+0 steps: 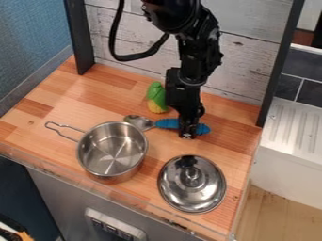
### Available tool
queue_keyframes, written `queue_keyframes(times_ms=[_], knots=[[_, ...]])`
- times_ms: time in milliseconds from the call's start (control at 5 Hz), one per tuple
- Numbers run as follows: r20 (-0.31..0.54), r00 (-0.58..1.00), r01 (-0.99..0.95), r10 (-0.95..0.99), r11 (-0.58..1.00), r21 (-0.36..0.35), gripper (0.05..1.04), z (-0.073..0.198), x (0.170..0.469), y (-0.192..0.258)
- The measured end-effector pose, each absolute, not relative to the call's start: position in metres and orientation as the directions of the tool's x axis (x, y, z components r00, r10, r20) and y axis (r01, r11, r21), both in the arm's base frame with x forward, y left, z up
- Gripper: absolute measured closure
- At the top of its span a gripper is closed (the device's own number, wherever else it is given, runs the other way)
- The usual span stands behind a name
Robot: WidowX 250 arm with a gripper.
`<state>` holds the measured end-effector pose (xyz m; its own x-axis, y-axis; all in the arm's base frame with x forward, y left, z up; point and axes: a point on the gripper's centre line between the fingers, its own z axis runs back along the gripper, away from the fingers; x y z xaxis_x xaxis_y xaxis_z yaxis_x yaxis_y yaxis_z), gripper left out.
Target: Move the blue spoon to the upper side of the silver pot
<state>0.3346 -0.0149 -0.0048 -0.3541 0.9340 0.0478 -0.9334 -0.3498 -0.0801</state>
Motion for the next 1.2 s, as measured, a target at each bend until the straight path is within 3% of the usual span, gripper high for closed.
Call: queue_keyframes(times_ms=[200,400,800,1000,1200], knots=[[0.051,-0.334,-0.942,0.941,-0.331,-0.055,0.65,-0.003,0.325,-0.016],[0.009,-0.293,-0.954,0.956,-0.291,-0.069,0.65,0.021,0.323,-0.021],[-0.13,-0.154,-0.984,0.979,-0.165,-0.073,0.65,0.046,0.318,-0.046],[-0.206,-0.08,-0.992,0.975,-0.098,-0.082,0.65,0.056,0.329,-0.067],[-0.261,-0.02,-0.998,0.965,-0.035,-0.052,0.65,0.05,0.339,-0.08]])
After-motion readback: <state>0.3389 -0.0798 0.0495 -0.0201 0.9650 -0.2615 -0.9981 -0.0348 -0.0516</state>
